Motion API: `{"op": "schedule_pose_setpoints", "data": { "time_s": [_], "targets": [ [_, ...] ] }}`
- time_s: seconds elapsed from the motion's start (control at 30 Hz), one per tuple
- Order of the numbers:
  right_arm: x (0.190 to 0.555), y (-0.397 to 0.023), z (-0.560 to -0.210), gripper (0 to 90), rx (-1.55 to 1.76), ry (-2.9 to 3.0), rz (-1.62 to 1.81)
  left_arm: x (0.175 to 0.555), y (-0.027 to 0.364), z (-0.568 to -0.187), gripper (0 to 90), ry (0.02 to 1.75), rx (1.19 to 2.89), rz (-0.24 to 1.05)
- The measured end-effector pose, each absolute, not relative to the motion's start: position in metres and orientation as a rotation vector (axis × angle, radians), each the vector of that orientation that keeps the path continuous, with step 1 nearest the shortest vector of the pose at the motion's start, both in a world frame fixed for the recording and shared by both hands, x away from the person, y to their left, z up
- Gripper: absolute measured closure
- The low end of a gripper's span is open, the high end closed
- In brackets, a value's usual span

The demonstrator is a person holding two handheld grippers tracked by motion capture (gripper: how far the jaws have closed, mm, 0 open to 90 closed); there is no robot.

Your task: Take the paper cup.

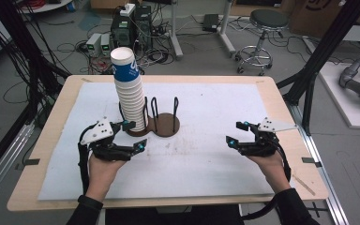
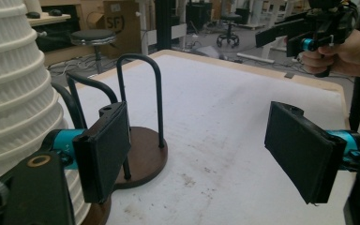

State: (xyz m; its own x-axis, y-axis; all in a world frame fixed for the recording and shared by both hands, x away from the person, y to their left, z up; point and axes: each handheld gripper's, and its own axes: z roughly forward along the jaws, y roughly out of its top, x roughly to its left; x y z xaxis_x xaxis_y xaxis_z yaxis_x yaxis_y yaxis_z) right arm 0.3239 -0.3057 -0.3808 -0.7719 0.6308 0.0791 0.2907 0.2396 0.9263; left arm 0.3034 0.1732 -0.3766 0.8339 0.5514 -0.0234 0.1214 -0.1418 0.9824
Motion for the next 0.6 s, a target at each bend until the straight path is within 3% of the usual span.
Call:
{"op": "schedule_pose_setpoints", "data": {
  "time_s": [0.6],
  "targets": [
    [0.317, -0.305, -0.378, 23.5, 0.860, 2.205, 1.507, 0.309, 0.187, -0.363, 21.2, 0.580, 1.646, 0.448]
  ]
}}
